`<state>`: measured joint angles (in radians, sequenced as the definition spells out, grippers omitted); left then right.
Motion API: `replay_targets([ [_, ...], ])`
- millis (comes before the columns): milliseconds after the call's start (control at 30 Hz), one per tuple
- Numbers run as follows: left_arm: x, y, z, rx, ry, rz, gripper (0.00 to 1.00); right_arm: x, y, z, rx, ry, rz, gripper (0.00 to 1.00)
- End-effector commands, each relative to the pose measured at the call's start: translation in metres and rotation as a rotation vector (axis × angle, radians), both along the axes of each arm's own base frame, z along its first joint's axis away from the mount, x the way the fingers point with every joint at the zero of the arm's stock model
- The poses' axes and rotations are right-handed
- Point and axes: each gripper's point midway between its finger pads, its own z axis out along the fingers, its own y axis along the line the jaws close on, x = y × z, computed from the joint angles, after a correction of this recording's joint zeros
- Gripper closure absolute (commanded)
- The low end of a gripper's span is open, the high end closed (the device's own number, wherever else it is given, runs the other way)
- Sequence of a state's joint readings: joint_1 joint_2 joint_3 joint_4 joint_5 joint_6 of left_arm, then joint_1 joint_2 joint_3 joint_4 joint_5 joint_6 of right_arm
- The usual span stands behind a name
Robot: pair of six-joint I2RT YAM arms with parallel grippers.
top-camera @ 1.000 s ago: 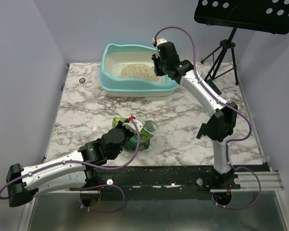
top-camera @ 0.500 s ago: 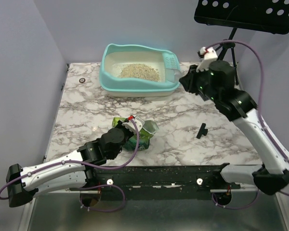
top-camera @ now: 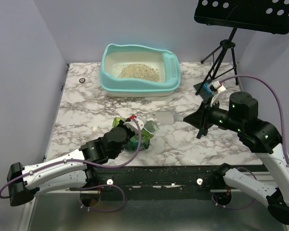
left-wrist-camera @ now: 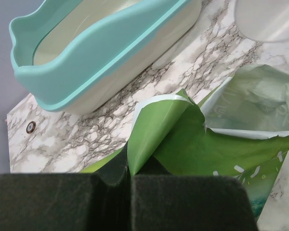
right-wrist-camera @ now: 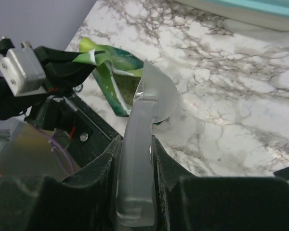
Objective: Fill the litter box with clean litter
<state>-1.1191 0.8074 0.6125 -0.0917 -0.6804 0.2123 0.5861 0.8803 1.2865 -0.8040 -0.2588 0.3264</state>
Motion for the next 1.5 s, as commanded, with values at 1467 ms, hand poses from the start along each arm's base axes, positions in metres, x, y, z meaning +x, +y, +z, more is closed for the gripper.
replay_targets([
  [1467, -0.006, -0.017, -0.003, -0.042, 0.074, -0.055, 1.0, 0.032, 0.131, -0.228, -0.109, 0.623, 0.104, 0.99],
])
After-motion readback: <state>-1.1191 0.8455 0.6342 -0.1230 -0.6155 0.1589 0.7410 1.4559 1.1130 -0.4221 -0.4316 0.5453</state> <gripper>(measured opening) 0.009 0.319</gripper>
